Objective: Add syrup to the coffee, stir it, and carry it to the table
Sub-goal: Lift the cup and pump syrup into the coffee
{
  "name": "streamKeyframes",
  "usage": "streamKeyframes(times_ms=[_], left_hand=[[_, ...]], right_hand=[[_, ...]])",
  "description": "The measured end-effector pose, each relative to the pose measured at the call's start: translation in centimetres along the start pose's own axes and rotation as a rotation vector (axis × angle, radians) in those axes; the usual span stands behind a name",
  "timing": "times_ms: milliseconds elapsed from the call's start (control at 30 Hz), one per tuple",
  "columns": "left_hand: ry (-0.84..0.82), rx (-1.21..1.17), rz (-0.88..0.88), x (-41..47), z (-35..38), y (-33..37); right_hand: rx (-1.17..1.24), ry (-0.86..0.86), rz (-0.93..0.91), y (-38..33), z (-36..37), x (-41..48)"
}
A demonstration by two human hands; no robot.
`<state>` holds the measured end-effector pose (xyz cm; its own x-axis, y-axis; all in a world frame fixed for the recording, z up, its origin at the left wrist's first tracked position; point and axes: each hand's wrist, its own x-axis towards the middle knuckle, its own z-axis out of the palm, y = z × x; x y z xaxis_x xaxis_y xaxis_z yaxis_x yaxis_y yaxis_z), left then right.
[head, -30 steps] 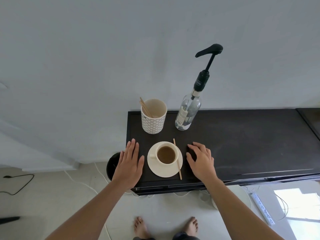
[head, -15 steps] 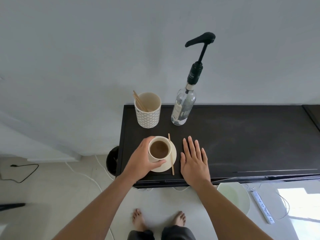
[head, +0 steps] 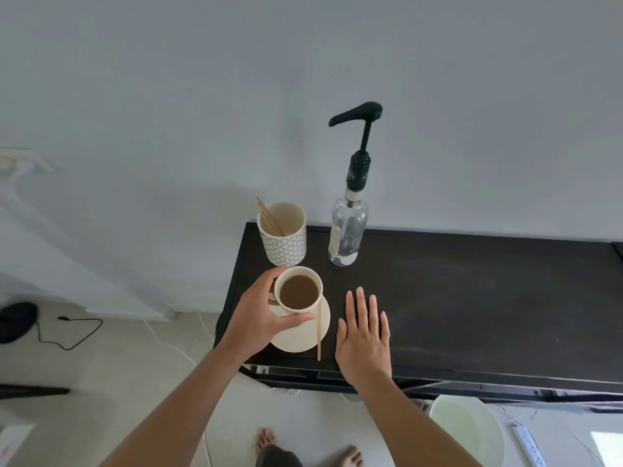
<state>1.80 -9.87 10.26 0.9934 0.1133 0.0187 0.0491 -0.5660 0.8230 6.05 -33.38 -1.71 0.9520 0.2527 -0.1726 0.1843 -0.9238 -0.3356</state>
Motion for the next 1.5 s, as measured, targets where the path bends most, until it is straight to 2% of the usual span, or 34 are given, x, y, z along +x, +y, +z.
streamKeyframes(times_ms=[200, 367, 467, 567, 700, 833, 967, 1067, 1200, 1333, 1500], left_hand=[[0.036, 0.036, 0.041, 0.2, -1.6, 2.7], [0.056, 0.035, 0.09, 1.3, -3.5, 4.3], [0.07, 0.029, 0.127, 2.4, -4.8, 5.1], [0.073, 0.029, 0.165, 3.8, -6.0, 5.9], [0.069, 0.004, 0.221, 5.7, -7.5, 7.5], [0.065, -0.021, 0.271, 7.5, -8.9, 9.6], [0.05, -0.05, 0.291, 9.1, -10.0, 11.7], [0.05, -0.049, 0.295, 10.5, -10.6, 12.8], [0.041, -0.041, 0.303, 12.0, -11.0, 13.8], [0.025, -0.042, 0.312, 13.2, -10.8, 14.4], [0.029, -0.065, 0.305, 14.2, -10.8, 14.7]], right_hand=[[-0.024, -0.049, -0.025, 0.7, -0.7, -0.1], [-0.053, -0.138, -0.128, 1.9, -3.0, 0.0], [0.083, -0.166, -0.097, 2.4, -6.3, 0.4], [0.278, -0.015, 0.04, 2.3, -11.6, 1.4], [0.483, 0.255, 0.102, 0.9, -20.0, 4.7], [0.67, 0.431, 0.042, -2.4, -28.3, 7.6], [0.802, 0.447, -0.052, -6.5, -33.5, 9.7], [0.883, 0.395, -0.075, -9.2, -34.9, 10.9], [0.866, 0.393, -0.078, -11.7, -34.8, 11.2], [0.916, 0.414, -0.076, -12.4, -33.9, 11.4], [1.038, 0.35, -0.041, -12.5, -33.2, 11.9]])
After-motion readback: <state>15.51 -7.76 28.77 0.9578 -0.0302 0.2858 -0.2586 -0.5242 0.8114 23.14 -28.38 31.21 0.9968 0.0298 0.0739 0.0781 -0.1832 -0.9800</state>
